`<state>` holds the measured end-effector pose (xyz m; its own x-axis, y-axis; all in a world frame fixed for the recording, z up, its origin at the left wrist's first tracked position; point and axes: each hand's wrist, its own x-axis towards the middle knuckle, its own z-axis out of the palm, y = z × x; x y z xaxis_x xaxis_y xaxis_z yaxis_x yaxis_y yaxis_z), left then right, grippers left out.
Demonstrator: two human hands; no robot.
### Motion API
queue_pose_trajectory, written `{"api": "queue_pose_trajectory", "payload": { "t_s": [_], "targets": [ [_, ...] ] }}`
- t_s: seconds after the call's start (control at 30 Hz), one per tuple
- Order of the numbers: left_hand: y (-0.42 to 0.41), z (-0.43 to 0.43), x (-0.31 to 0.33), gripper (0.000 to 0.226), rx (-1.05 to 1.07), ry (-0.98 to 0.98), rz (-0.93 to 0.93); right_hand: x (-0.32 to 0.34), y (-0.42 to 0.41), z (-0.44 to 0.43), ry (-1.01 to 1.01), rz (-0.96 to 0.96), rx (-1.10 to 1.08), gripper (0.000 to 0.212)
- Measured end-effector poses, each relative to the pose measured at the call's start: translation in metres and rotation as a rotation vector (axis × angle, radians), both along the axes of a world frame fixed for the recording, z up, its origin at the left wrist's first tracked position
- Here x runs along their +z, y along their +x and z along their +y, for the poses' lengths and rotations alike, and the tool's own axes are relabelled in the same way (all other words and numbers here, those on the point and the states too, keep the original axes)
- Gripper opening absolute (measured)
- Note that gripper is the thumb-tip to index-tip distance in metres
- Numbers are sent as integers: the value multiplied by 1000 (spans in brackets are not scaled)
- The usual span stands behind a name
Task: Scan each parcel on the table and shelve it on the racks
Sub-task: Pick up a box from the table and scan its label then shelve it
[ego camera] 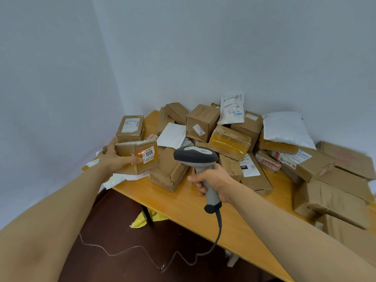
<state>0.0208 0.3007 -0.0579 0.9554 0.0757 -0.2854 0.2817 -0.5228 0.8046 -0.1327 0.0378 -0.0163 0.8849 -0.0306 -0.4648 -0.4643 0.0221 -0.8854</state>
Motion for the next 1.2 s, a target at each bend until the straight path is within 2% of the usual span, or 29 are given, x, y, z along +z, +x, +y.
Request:
{"api": "queue_pose_trajectory", "payload": {
  "t_s": [0.27, 0.43, 0.63, 0.77, 0.9, 0.97, 1.07, 1.1, 1.13, 1.2],
  "targets": [
    [6, 15, -12, 121, -2, 5, 17, -4, 4, 7, -16, 7, 3, 19],
    [-5, 14, -6, 139, -28, -76, 50, -13, 8, 12, 42, -15, -50, 10],
    [-51, 4, 2, 155, -169, -393, 209, -40, 14, 21, 192, 58, -240, 20],
    [-106, -2, 2, 149, -240, -478, 207, -52, 8, 35, 280, 185, -137, 48],
    [-163, 13, -2, 129, -139, -530, 164, -60, -6, 53, 453, 216, 18, 46],
    [-196, 23, 0, 101, -28, -568, 145, -65, -20, 68, 494, 236, 104, 51],
    [-247, 39, 6, 45, 239, -664, 111, -74, -44, 99, 505, 267, 223, 62],
    [-263, 45, 8, 37, 323, -653, 82, -75, -53, 111, 516, 278, 263, 62],
    [-280, 53, 8, 40, 413, -631, 41, -76, -62, 125, 520, 288, 302, 62],
    [-317, 75, 5, 67, 576, -625, -33, -75, -84, 154, 520, 313, 380, 64]
  ]
}}
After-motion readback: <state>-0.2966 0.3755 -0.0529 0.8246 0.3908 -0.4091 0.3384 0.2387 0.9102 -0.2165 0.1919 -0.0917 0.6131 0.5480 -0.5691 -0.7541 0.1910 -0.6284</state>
